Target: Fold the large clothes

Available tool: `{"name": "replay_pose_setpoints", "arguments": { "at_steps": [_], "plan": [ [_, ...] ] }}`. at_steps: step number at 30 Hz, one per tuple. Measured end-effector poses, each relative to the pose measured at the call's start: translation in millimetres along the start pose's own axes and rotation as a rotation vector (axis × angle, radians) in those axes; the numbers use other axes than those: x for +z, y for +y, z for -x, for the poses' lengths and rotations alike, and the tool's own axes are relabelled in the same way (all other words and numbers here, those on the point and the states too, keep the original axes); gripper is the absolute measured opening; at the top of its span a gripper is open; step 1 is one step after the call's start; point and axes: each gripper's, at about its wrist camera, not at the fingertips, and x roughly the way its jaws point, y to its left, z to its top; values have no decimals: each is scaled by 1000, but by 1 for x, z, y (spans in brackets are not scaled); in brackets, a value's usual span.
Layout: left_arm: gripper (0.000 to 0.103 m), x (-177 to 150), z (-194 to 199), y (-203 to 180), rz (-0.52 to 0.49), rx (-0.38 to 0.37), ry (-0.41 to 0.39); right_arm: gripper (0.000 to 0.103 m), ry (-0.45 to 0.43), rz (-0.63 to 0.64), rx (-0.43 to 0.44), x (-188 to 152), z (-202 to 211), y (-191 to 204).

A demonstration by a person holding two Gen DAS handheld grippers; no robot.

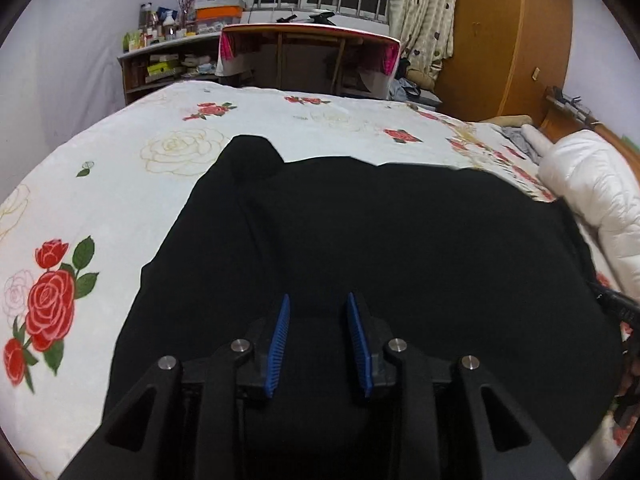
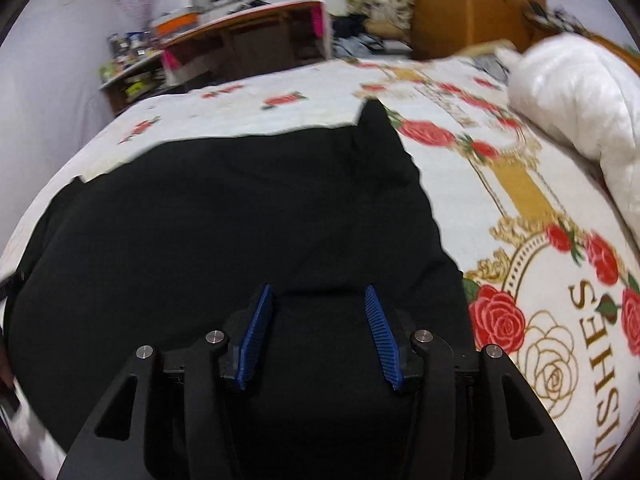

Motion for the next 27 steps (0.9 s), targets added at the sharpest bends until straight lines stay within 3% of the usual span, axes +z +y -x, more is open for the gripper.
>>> {"name": "replay_pose_setpoints", "arguments": {
  "at_steps": [5,8,13,17,18,21,27],
  "plan": [
    [32,9,-21,1,20,13,20,48,11,-12,-26,0,-18,-5],
    [32,12,-12,-1,17,28,52,48,34,-20,-40,5,-16,-4],
    [32,35,2,11,-10,58,23,47,-17,-32,-38,34,15,-6],
    [32,58,-26,28,1,102,53,46,13,-60,-18,59,-2,-17],
    [32,59,-37,33,5,115,78,41,52,-64,-37,61,-15,-23],
    [32,53,-56,34,-5,121,97,10,132,-52,-100,52,-48,-38],
    [32,48,-69,36,19,124,96,10,133,-61,-118,46,-59,-46]
  ]
}}
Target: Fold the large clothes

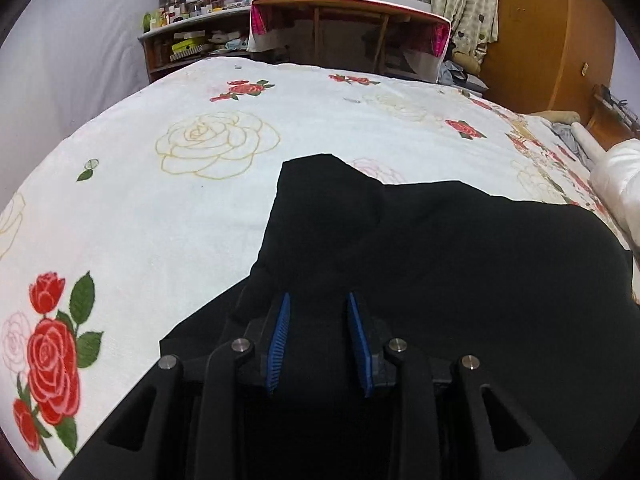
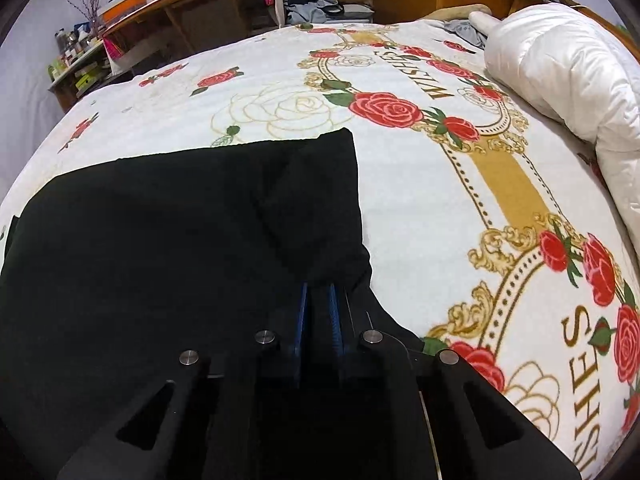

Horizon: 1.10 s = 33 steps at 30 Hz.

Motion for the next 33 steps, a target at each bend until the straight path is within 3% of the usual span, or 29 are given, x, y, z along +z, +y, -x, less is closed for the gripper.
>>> {"name": "replay_pose_setpoints", "arguments": {
  "at_steps": [3,5,8,9,10,11,13,15,17,18,20,23,28,31,33],
  "plan": [
    [31,7,13,-1,-10,32,7,10,3,7,-27,6,10,3],
    [31,13,29,-2,2,13,-21,13,-58,14,-40,12,33,8],
    [31,26,49,-21,-12,-52,-64,20,-149,9,33,22,64,22],
    [31,31,54,-36,-35,-89,-75,29,-156,12,74,25,68,31],
    [32,34,57,-49,-62,-118,-83,43,-150,25,109,29,68,40],
    [32,36,57,-64,-99,-147,-89,48,-131,51,147,32,66,53],
    [32,37,48,-92,-195,-134,-94,49,-83,114,188,36,52,79],
    [32,36,18,-99,-227,-73,-27,49,-37,156,143,36,32,88],
    [33,30,-15,-88,-176,-49,78,50,35,137,76,32,2,78],
    [34,29,-20,-82,-147,-67,86,50,54,78,115,31,-8,65],
    [34,34,-16,-83,-155,-54,76,50,55,10,125,35,-9,51],
    [34,39,5,-74,-174,-22,9,49,10,15,115,37,9,45],
    [34,34,14,-9,-67,45,-11,49,-59,-50,107,23,37,4],
    [34,20,1,12,-35,19,20,50,-15,-31,55,7,26,-9],
    [34,18,-2,12,-27,22,12,50,20,-78,123,-3,10,-20]
  ]
}}
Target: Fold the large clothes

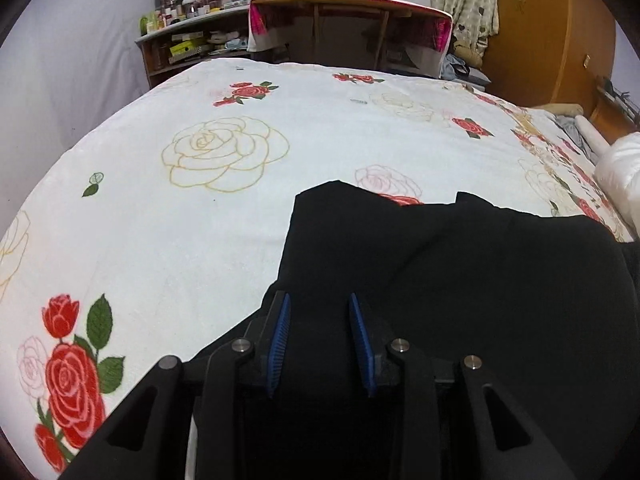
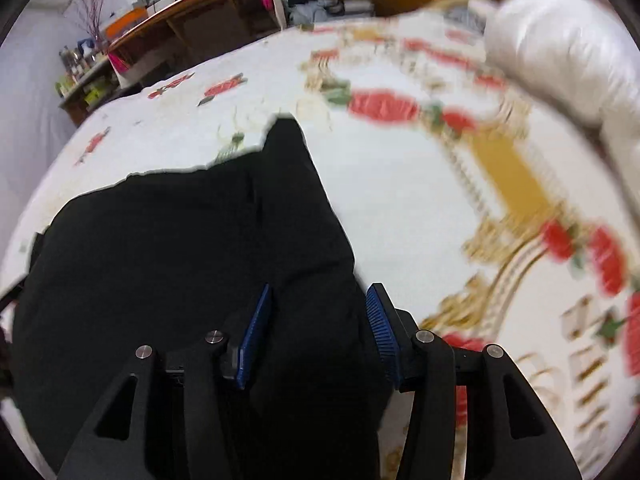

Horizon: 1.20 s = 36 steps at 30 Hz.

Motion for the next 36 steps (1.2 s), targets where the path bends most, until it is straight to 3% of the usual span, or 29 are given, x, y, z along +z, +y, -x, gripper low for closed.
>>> {"name": "replay_pose_setpoints", "arguments": {
  "at_steps": [5,11,12,14,17,20,23,30,33,36],
  "plan": [
    [34,1,-1,-11,-41,52,11,51,4,-19,2,3,-1,-2],
    [34,-21,57,10,-16,46,-58,54,-84,37,-18,-9,49,5],
    [34,-28,66,14,-17,37,-67,60,-97,51,5,-17,60,7],
    [47,-46,84,24,-10,8,-75,72,-103,70,49,-32,73,8],
    [56,-74,97,46,33,-10,-63,75,-70,86,103,-58,81,5],
    [66,-97,94,64,91,-36,-15,79,-30,51,132,-77,74,-11],
    [68,-108,96,68,121,-55,-11,79,-19,-1,160,-85,72,-21],
    [68,-104,96,52,119,-150,-15,79,-17,6,216,-83,75,-13],
    [79,-109,79,54,145,-160,13,80,4,-9,235,-85,66,-17],
    [85,-116,69,60,181,-185,14,97,41,-58,252,-88,49,-29]
  ]
}}
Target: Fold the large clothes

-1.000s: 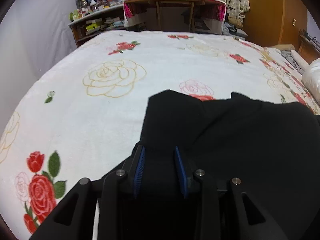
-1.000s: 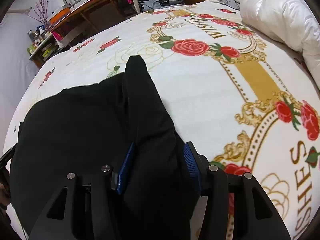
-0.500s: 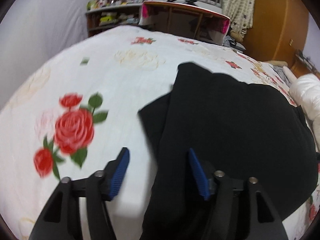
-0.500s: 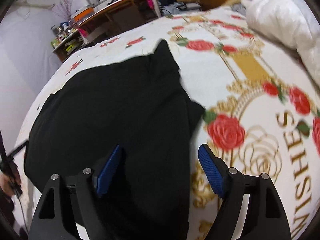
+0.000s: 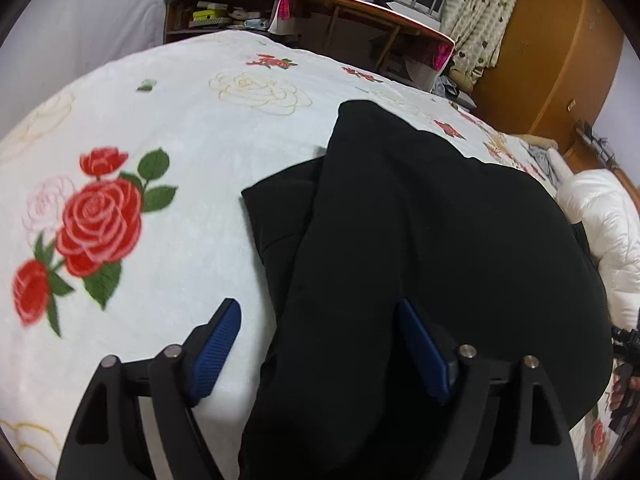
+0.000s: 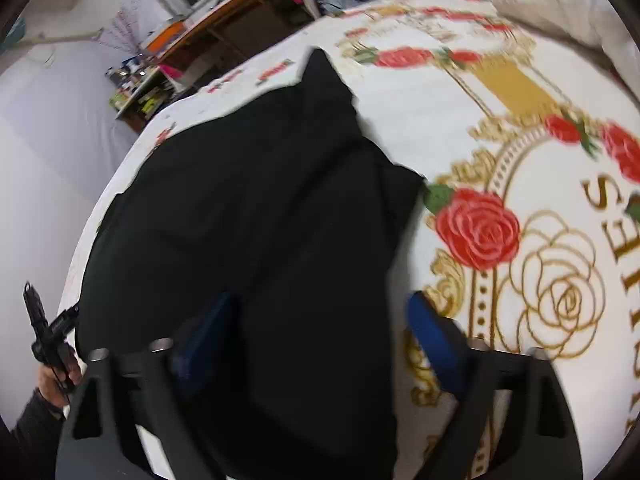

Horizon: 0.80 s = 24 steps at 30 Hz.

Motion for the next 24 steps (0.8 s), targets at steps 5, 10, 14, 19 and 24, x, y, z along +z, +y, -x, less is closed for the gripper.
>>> {"name": "replay_pose_setpoints", "arguments": {
  "at_steps": [5,10,14,19,24],
  "plan": [
    [85,4,-13,-2,18,-15,19,100,30,-42,45,4,-17,-7],
    [85,-3,-19,4,86,-55,30,100,65,-78,104,11,-30,-11],
    [85,-22,-12,8,132,-79,5,98,68,-104,157,-2,-28,-15],
    [85,-13,-20,3,117,-80,32,96,87,-97,181,2,-35,-12],
    [85,-15,-19,-1,125,-48,23,76,79,-68,162,7,-40,5]
  ]
}}
